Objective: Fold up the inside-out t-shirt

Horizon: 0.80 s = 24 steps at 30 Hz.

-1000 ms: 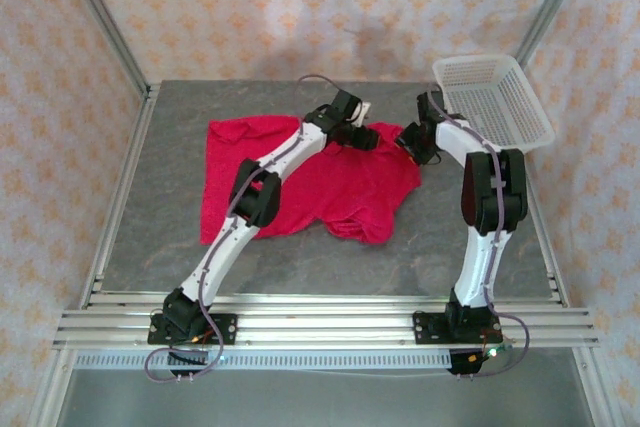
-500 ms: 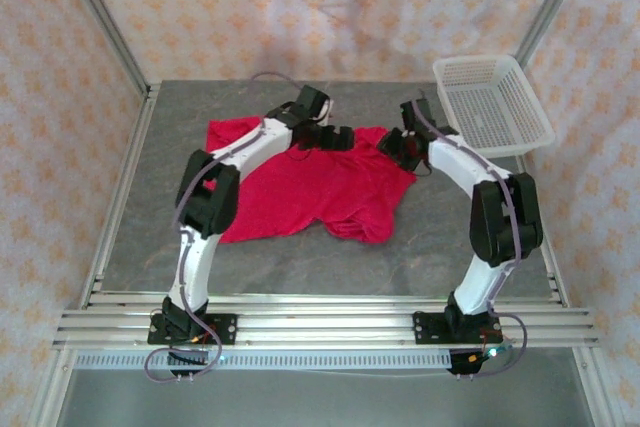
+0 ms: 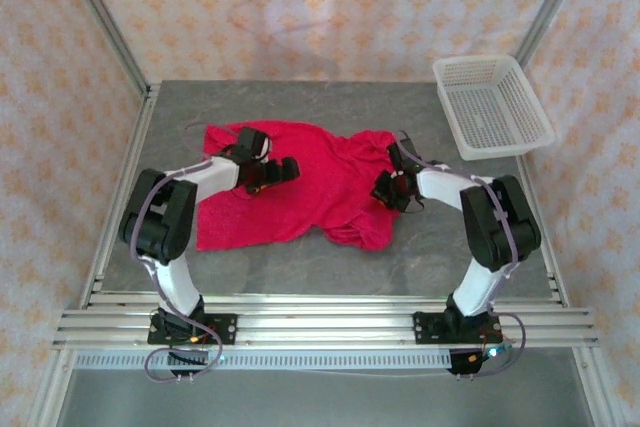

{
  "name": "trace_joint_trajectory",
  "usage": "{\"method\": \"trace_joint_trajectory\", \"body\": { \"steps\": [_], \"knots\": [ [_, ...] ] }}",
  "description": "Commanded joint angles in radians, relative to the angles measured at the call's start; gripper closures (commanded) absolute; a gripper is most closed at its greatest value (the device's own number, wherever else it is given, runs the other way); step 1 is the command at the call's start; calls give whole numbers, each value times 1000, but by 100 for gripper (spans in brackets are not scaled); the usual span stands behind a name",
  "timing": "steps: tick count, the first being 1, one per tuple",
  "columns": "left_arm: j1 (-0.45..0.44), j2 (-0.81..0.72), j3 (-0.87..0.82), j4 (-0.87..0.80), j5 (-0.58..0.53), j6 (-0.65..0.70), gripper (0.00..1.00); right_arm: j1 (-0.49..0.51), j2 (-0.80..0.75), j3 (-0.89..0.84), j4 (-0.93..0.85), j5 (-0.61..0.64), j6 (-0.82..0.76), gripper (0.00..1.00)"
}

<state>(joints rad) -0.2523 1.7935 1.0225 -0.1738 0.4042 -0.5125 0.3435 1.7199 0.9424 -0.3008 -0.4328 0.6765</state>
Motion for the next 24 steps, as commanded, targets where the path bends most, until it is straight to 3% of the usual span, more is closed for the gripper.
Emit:
{"method": "trace_joint_trajectory", "body": {
  "steps": [1, 6, 9, 12, 20, 24],
  "knots": [
    [22, -57, -168, -86, -4, -42, 0, 33, -97, -91, -111, 40, -15, 81],
    [32, -230, -274, -192, -67, -7, 0, 50, -267, -160, -191, 57, -20, 80],
    [33, -289, -224, -224, -108, 13, 0, 45, -333, -83, -250, 161, -78, 76],
    [28, -274, -107, -224, -71, 30, 0, 13, -314, 21, -265, 235, -129, 73],
    [-152, -110, 228, -274, -84, 98, 36, -39, -38, 258, -235, 190, -164, 68],
    [-221, -34, 304, -270, -65, 123, 44, -40, 67, 340, -240, 193, -159, 63]
  ]
}}
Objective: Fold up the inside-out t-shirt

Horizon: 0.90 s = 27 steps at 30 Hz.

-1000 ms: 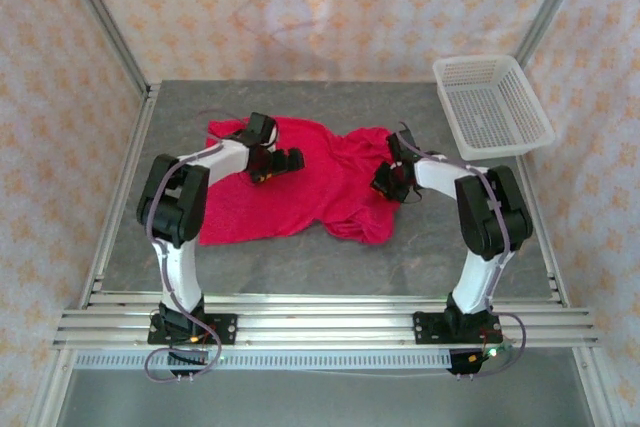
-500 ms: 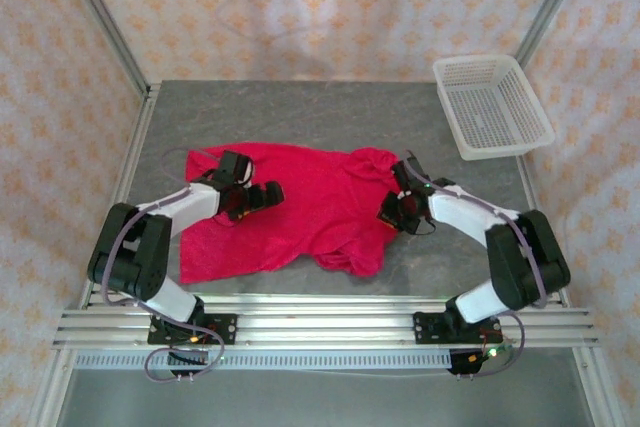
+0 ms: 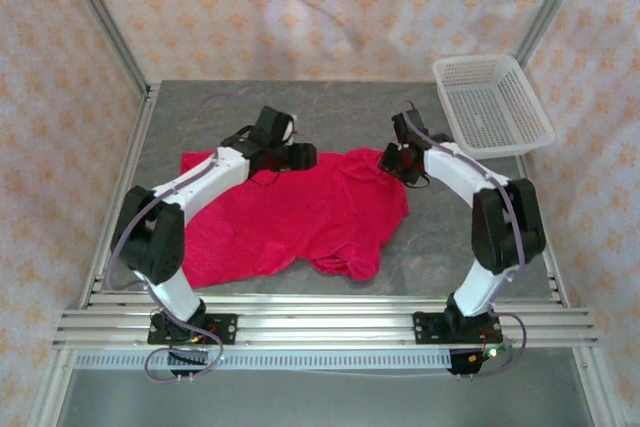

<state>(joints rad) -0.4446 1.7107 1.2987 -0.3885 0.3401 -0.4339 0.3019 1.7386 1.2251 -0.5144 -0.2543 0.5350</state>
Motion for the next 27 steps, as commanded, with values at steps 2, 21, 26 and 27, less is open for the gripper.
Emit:
{"method": "trace_joint_trajectory", "body": {
  "steps": [2, 21, 26, 27],
  "knots": [
    [-55, 70, 48, -46, 0, 61, 44, 3, 91, 91, -24, 13, -9, 63],
    [-135, 493, 508, -43, 82, 220, 47, -26, 67, 128, -13, -9, 96, 100],
    [-136, 626, 646, -87, 116, 223, 51, -27, 56, 49, 22, -9, 108, 100],
    [-135, 640, 658, -87, 115, 220, 52, -27, 56, 42, 25, -11, 108, 100]
  ]
}}
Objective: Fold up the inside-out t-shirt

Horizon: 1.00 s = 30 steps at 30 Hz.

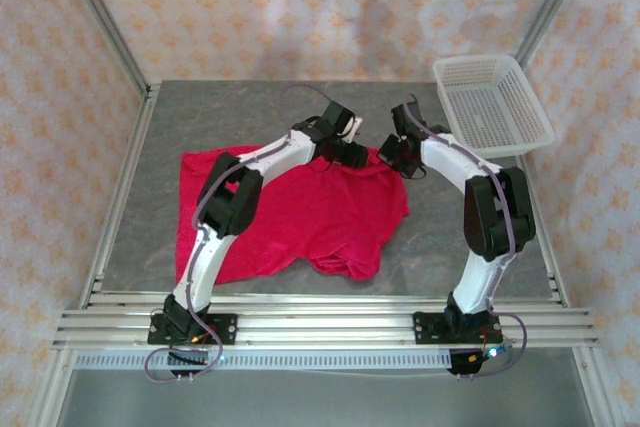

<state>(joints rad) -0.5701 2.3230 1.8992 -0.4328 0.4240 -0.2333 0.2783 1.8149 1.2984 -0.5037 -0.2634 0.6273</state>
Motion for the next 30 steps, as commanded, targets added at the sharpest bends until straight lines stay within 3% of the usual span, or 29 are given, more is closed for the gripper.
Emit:
{"method": "trace_joint_trajectory", "body": {
  "steps": [1, 9, 13, 14, 22, 30],
  "knots": [
    [-10, 41, 70, -41, 27, 19, 52, -2, -22, -37, 17, -7, 17, 100],
    [-15, 117, 113, -37, 40, -3, 63, -4, -30, -51, 24, -10, 15, 100],
    [-16, 112, 127, -47, 52, -8, 97, -7, -21, -48, 24, -4, 15, 100],
    [-17, 105, 142, -62, 47, -5, 100, -9, -19, -47, 24, 0, 15, 100],
    [-14, -19, 261, -79, 61, -66, 100, -50, 28, -54, 5, 68, -1, 100],
    [0, -169, -30, 270, 17, -176, 100, -64, 41, -50, -8, 74, -7, 100]
  ]
}}
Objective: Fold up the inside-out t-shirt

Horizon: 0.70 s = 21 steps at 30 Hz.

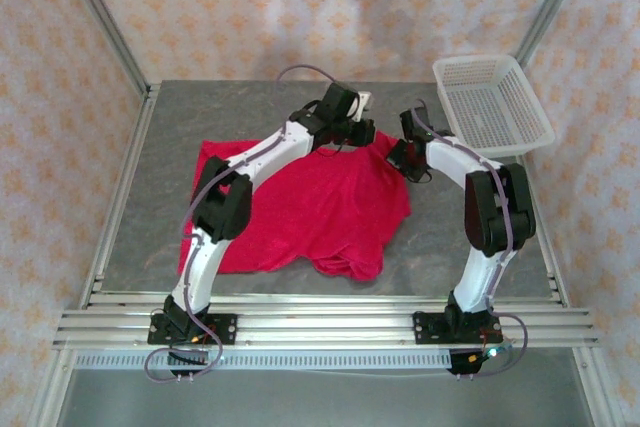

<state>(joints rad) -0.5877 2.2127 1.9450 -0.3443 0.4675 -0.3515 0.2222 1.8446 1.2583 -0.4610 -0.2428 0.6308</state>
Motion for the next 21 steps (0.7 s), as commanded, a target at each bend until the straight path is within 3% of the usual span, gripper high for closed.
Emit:
{"method": "trace_joint_trajectory", "body": {
  "steps": [1, 7, 8, 10, 13, 21],
  "knots": [
    [24, -70, -114, 217, -32, -69, 100, -9, 8, -7, -61, 59, -13, 100],
    [80, -90, -239, 301, -46, -112, 100, -24, -44, 11, -89, 77, -29, 100],
    [88, -94, -244, 284, -55, -108, 96, -25, -56, 24, -95, 78, -33, 100],
    [102, -112, -256, 239, -87, -95, 66, -24, -75, 50, -96, 64, -42, 100],
    [139, -187, -318, 182, -154, -80, 53, -25, -91, 115, -96, 54, -59, 100],
    [285, -530, -619, -26, -309, -46, 57, -51, 95, 485, -123, 136, -88, 100]
  ]
}}
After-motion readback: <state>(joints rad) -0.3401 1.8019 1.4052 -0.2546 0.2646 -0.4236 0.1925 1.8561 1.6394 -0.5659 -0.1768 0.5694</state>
